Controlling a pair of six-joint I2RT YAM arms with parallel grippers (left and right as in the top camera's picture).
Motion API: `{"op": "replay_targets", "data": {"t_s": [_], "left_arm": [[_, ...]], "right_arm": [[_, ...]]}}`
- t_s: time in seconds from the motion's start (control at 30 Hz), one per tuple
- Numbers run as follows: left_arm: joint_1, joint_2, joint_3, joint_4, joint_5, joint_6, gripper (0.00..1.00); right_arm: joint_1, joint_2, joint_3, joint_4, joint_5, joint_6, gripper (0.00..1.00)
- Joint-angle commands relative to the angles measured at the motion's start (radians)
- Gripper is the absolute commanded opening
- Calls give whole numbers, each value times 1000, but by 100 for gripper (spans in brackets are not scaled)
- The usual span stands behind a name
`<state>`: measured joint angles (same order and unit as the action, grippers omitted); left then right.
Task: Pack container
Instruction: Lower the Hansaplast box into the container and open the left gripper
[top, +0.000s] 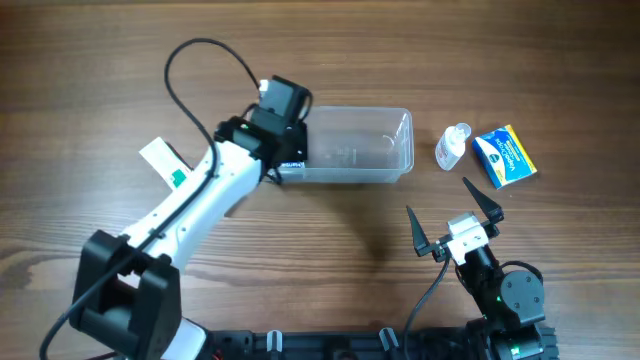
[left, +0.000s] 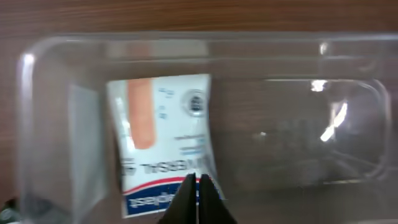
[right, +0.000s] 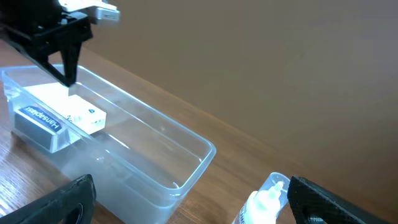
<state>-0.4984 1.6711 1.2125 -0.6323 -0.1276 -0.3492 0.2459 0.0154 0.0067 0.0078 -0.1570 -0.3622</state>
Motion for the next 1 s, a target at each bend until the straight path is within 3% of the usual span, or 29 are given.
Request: {"op": "replay_targets", "data": {"t_s": [0.0,0.5,0.97], "left_arm": [[-53,11,20,11,26,-26,4],[-62,75,20,59,94,-107,4],[-53,157,20,150,16,-102,4]], "right_arm": [[-5,-8,-2,6,-19,-5,100],[-5,-8,-2,6,-19,-5,100],[-5,-8,-2,6,-19,-5,100]]}}
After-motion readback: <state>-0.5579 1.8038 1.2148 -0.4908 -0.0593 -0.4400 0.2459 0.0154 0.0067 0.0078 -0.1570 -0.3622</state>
